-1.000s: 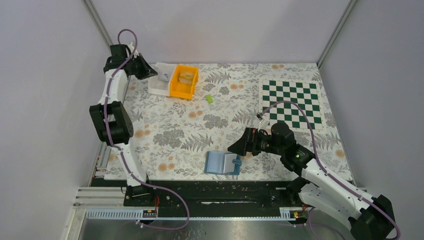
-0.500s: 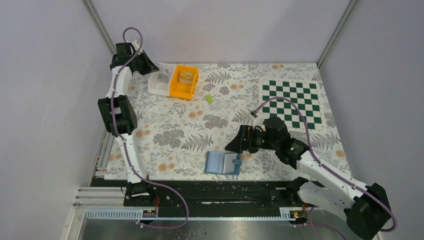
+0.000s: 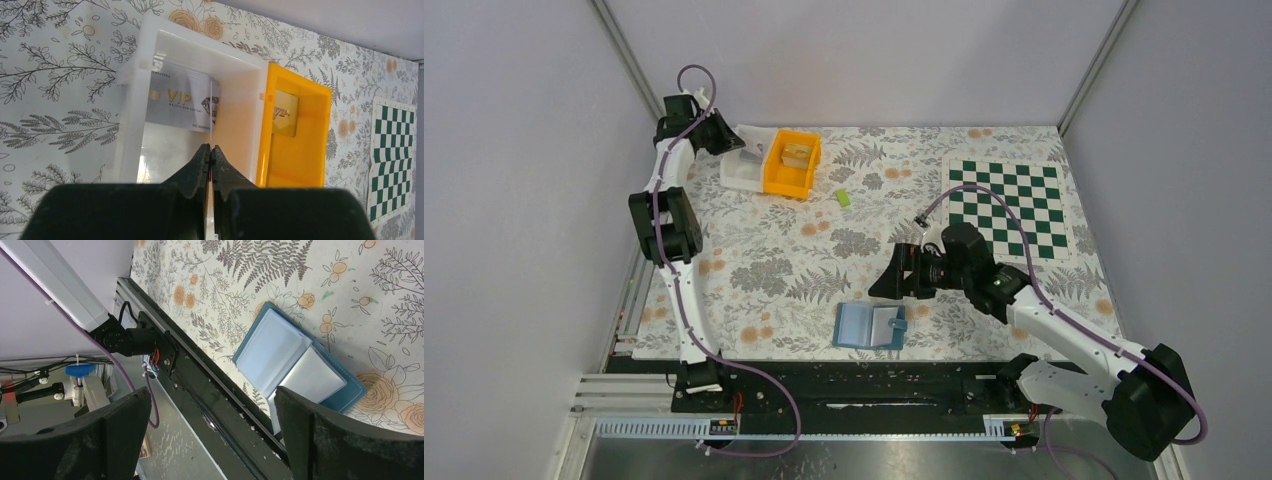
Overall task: Take the credit cards out of the card holder
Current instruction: Place the credit card in the storage box.
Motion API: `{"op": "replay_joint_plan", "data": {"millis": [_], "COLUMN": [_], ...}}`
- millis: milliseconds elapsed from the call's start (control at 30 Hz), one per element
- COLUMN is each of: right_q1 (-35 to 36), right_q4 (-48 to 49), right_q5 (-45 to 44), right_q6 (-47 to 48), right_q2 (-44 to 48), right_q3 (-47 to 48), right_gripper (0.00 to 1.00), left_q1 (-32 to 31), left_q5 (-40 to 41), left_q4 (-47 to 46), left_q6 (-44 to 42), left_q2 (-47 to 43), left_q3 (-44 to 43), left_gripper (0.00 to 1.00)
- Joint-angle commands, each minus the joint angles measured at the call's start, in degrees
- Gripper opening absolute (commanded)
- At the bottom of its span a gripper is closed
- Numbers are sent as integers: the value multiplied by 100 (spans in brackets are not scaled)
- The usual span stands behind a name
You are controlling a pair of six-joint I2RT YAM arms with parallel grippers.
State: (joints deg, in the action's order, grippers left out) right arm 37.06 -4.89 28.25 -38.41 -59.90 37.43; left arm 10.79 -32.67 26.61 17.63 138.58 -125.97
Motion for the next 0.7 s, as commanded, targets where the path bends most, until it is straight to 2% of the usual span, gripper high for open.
{"op": "replay_joint_plan", "data": {"millis": [0, 167, 667], "right_q1": [-23, -30, -50], "right_q4": [-37, -35, -36], "right_q5": [202, 251, 330], "right_q6": [109, 92, 94], "right_q2": [-149, -298, -552], "right_q3": [335, 458, 701], "right_gripper": [99, 99, 100], "left_q1": [13, -65, -349], "left_q5": [-268, -133, 348], "left_q4": [-605, -1007, -1514], "left_q6": [173, 241, 210], "left_q2": [186, 263, 423], "left_q3": [-246, -184, -144], "left_gripper": [3, 6, 25]}}
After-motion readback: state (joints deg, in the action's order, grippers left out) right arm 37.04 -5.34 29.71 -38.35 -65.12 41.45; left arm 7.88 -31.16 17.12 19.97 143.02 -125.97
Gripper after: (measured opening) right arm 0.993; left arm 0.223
